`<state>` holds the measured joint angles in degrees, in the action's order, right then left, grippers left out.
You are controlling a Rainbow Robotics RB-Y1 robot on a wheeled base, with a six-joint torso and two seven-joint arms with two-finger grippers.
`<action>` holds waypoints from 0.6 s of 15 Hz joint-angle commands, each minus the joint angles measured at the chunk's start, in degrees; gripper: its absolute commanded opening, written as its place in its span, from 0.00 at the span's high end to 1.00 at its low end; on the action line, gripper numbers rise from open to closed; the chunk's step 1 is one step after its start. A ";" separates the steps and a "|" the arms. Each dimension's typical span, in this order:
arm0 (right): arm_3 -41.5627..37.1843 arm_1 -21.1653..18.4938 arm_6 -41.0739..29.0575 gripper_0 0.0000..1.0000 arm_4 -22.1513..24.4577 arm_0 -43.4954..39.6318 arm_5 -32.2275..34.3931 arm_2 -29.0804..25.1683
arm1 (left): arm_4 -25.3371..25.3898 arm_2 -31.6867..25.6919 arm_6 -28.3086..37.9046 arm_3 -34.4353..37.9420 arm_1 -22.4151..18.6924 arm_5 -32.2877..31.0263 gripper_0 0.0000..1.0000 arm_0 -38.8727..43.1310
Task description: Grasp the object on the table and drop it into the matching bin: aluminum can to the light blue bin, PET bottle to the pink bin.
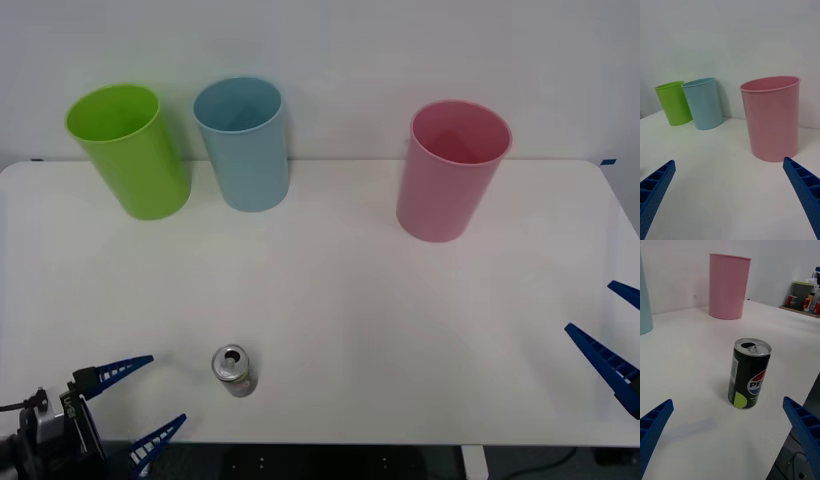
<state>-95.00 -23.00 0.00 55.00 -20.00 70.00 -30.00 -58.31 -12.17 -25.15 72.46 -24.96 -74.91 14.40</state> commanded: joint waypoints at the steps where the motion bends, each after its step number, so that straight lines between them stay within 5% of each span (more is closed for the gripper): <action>1: 0.00 0.00 0.00 0.00 0.00 0.00 0.00 0.00 | -0.13 1.71 -0.43 -1.71 0.00 0.03 0.00 -2.18; 9: 0.00 0.00 0.00 0.00 0.00 0.00 0.00 0.00 | -1.63 6.55 -5.00 -6.37 1.58 1.44 0.00 -8.95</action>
<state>-95.00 -23.00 0.00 55.00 -20.00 70.00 -30.00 -59.09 -5.67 -28.93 66.19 -23.76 -73.83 5.91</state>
